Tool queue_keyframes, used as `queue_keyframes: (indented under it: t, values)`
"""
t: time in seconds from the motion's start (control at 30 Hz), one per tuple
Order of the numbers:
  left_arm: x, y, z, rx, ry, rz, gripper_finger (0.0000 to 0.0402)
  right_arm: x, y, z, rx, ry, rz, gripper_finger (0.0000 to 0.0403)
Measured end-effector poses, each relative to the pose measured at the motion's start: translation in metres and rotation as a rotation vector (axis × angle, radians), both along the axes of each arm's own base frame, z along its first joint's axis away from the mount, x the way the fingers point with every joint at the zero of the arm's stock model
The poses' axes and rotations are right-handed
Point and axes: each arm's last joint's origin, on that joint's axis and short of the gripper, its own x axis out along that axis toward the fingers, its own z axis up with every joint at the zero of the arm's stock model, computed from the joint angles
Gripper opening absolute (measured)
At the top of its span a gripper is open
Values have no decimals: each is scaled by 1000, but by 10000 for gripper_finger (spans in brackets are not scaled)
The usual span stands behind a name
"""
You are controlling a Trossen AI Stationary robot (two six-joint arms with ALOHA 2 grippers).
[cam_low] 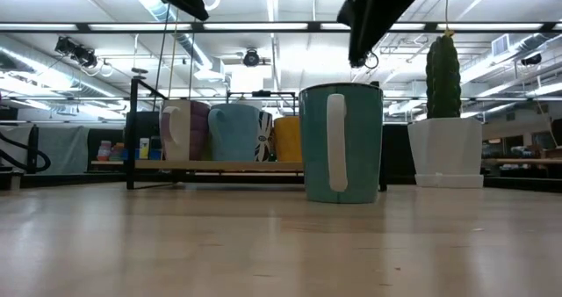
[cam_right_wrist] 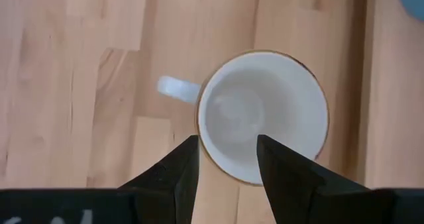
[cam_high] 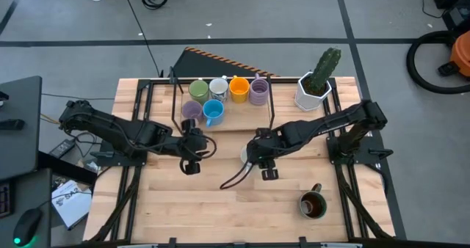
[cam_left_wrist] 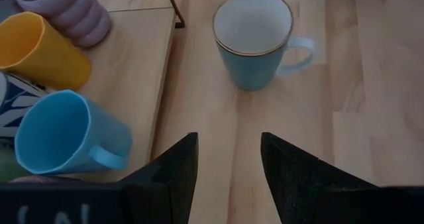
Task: Place coffee mugs
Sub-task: Put the dark green mug on the shelf aligned with the yellow mug
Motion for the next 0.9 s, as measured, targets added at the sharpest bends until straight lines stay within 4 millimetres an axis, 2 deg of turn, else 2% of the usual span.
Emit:
queue_keyframes:
  t: [0.3, 0.53, 0.7, 0.8, 0.9]
  values:
    - [4, 15, 0, -19, -11, 79, 172, 8, 8, -10, 22, 63, 58, 158]
    - [6, 25, 0, -39, -1, 99, 172, 21, 23, -29, -105, 147, 195, 158]
    - [6, 24, 0, -39, 0, 97, 172, 24, 26, -43, -182, 213, 247, 157]
    - [5, 23, -1, -38, 4, 91, 172, 25, 26, -48, -203, 230, 267, 148]
    - [5, 23, -1, -40, 4, 91, 172, 26, 27, -51, -223, 240, 302, 120]
